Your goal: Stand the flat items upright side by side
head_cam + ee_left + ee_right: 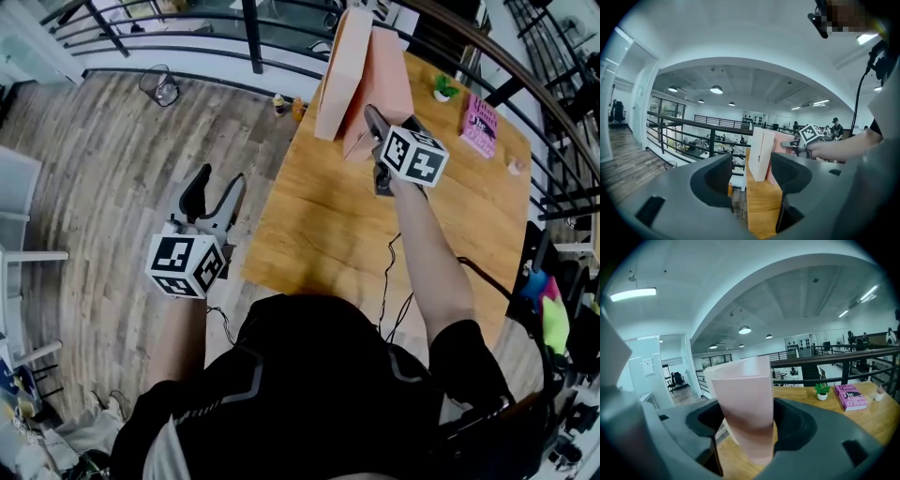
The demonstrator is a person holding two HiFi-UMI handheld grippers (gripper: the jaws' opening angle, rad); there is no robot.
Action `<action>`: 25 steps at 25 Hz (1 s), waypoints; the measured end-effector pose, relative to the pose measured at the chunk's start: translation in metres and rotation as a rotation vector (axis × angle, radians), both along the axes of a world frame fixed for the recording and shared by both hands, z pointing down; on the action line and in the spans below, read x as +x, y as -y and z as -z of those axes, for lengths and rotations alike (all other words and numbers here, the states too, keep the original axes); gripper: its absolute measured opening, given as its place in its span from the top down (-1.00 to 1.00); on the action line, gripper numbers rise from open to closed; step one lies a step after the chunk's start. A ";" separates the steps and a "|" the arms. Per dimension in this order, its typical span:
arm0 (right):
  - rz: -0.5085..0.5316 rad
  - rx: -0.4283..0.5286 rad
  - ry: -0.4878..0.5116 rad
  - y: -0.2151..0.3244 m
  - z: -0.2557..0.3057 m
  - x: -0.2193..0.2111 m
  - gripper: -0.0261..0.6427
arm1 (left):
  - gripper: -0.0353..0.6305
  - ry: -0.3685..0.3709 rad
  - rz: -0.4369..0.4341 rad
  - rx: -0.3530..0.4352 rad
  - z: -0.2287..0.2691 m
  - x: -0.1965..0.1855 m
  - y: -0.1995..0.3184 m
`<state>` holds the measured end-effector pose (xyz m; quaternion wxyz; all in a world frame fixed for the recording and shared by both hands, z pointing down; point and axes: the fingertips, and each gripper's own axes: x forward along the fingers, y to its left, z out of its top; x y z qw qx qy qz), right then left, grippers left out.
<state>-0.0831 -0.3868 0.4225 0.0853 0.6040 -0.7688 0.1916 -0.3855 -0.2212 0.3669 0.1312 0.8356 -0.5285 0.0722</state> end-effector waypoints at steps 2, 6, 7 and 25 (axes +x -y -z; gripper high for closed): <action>-0.017 0.001 0.021 0.009 0.000 -0.003 -0.06 | 0.07 0.003 0.011 -0.005 -0.003 -0.007 0.002; -0.049 -0.003 0.016 0.020 0.001 -0.007 -0.06 | 0.07 0.000 0.020 -0.015 -0.008 -0.011 0.004; -0.059 0.000 0.008 0.022 0.002 -0.007 -0.06 | 0.07 -0.001 0.016 -0.019 -0.009 -0.010 0.004; 0.148 -0.083 0.039 0.001 -0.051 -0.016 0.00 | 0.08 0.030 -0.017 -0.049 -0.027 0.004 0.008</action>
